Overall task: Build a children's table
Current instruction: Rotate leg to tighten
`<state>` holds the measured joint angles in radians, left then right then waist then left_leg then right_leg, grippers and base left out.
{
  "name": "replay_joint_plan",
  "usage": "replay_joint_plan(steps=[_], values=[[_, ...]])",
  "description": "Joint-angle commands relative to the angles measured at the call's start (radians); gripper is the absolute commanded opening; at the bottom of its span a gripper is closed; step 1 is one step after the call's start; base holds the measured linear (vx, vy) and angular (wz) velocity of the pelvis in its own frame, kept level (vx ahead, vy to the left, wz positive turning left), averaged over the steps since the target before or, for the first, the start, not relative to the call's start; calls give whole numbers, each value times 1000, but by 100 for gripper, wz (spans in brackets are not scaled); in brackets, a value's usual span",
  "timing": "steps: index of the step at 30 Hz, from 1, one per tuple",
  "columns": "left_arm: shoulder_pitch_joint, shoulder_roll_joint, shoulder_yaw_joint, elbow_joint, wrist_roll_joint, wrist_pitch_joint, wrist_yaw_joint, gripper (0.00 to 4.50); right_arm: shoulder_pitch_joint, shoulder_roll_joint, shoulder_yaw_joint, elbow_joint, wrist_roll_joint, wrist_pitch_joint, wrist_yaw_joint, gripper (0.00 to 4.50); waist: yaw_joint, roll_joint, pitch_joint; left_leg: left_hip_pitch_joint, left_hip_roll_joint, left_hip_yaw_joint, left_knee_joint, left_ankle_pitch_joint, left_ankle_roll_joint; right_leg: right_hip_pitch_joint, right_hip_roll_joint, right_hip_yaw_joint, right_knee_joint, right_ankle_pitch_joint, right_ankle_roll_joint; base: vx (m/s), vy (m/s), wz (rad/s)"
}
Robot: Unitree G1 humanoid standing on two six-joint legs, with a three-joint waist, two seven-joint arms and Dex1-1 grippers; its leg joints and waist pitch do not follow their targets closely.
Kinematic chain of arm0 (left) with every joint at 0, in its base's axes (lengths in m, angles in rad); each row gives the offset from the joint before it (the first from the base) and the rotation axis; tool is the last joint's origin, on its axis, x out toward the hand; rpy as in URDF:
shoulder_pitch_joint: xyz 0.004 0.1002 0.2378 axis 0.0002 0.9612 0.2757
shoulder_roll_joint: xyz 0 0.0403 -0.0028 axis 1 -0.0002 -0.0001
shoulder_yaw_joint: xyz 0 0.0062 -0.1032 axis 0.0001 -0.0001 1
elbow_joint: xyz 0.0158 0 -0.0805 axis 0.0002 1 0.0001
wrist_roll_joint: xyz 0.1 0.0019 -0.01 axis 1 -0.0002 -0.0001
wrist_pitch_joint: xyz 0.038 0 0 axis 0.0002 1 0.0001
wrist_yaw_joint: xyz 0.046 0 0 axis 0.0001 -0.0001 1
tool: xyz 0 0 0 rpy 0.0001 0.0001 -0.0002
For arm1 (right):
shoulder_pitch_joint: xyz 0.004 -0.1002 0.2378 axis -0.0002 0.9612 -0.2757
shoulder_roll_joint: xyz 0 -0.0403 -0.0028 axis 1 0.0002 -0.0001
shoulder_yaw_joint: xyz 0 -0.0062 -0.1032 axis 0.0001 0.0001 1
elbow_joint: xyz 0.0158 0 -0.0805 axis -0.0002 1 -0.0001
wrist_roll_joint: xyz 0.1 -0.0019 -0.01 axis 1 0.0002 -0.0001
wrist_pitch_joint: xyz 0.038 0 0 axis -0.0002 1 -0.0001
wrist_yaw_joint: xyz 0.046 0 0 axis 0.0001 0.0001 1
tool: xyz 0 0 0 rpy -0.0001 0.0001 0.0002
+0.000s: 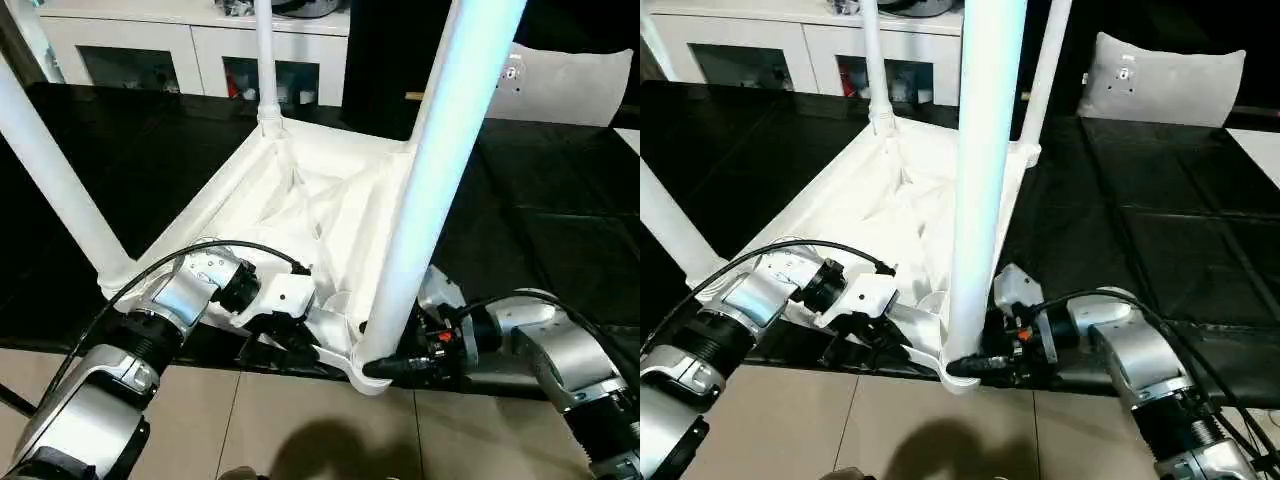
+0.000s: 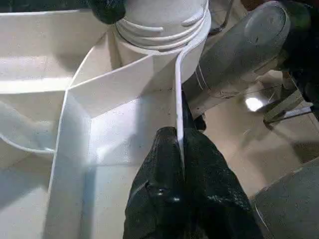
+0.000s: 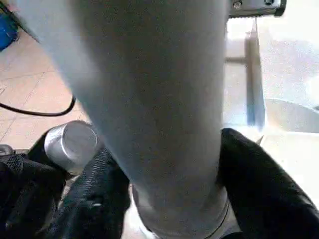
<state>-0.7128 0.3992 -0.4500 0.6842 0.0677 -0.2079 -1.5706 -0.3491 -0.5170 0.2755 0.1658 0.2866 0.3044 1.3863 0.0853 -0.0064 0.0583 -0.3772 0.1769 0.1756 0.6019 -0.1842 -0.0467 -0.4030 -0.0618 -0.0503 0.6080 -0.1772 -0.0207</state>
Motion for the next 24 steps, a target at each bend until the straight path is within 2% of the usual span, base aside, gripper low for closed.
replay_joint_plan(steps=[1,2,6,7,8,10,11,12,14,15,17,18,20,21,22,23,24], values=[[-33,-8,-19,-15,-1,-27,-38,0,-6,-8,8,-11,24,23,29,252,-7,-10,-71,18,59,-10,-67,-158,64,50,-82,45,-69,-211,-222,0,0,0],[-33,-7,-16,-12,-1,-25,-37,0,-4,-9,10,-16,32,41,37,233,-6,-11,-71,19,59,-10,-67,-161,63,50,-82,45,-69,-214,-222,0,0,0],[-27,-2,-4,-14,-1,4,-10,0,13,3,-3,-38,58,82,20,223,-4,-11,-70,19,58,-10,-68,-164,58,50,-82,45,-70,-224,-218,0,0,0],[-25,-1,-2,-15,-1,9,-6,0,14,6,-6,-40,59,83,13,220,-3,-5,-69,20,58,-11,-68,-172,54,49,-83,45,-71,-240,-215,0,0,0],[-14,0,15,-27,4,67,44,0,30,32,-28,-53,70,97,-42,219,-3,-2,-69,20,58,-10,-69,-178,50,49,-83,46,-73,-246,-213,0,0,0],[-6,-2,28,-37,6,114,79,0,39,51,-42,-60,72,107,-86,218,-4,-5,-66,22,58,-12,-72,-200,37,46,-84,46,-77,-282,-206,0,0,0],[5,-8,50,-53,2,184,130,0,53,76,-56,-69,67,106,-141,217,-10,-8,-63,20,55,-13,-75,-219,26,48,-84,45,-81,-330,-192,0,0,0],[8,-10,58,-58,0,202,145,0,58,83,-59,-72,63,109,-159,216,-12,-5,-61,24,55,-15,-75,-242,14,44,-85,46,-87,-381,-178,0,0,0],[23,-23,84,-88,10,279,232,0,79,133,-72,-75,25,97,-272,214,-19,-8,-58,26,53,-17,-77,-267,5,42,-84,45,-94,-440,-160,0,0,0],[23,-24,85,-89,11,283,237,0,80,136,-72,-75,23,97,-279,213,-26,-6,-57,26,53,-20,-78,-278,-3,39,-84,45,-95,-459,-154,0,0,0],[31,-39,101,-113,12,341,291,0,82,171,-79,-64,-19,102,-373,212,-45,-11,-59,16,48,-24,-80,-277,-9,47,-83,41,-95,-478,-138,0,0,0],[32,-42,102,-119,12,353,297,0,82,176,-80,-62,-29,100,-389,211,-56,-10,-58,17,45,-24,-78,-283,-5,43,-82,40,-101,-495,-132,0,0,0],[38,-76,115,-155,16,426,362,0,73,238,-100,-32,-60,109,-513,208,-66,-13,-58,14,44,-23,-75,-279,4,43,-82,42,-101,-505,-127,0,0,0],[40,-95,121,-170,18,462,396,0,68,266,-109,-21,-67,114,-563,208,-76,-11,-58,17,42,-23,-72,-281,5,36,-81,42,-104,-513,-133,0,0,0],[40,-95,121,-170,18,462,396,0,68,266,-109,-21,-67,114,-563,204,-81,-12,-58,17,41,-24,-72,-282,5,37,-80,40,-106,-520,-131,0,0,0],[35,-138,134,-185,23,527,470,0,54,331,-128,3,-83,126,-679,204,-88,-9,-58,15,41,-24,-72,-275,5,36,-77,41,-104,-512,-131,0,0,0],[34,-149,137,-189,25,545,489,0,50,347,-133,8,-87,129,-709,204,-90,-8,-59,17,41,-24,-72,-279,5,34,-77,40,-105,-507,-136,0,0,0]])
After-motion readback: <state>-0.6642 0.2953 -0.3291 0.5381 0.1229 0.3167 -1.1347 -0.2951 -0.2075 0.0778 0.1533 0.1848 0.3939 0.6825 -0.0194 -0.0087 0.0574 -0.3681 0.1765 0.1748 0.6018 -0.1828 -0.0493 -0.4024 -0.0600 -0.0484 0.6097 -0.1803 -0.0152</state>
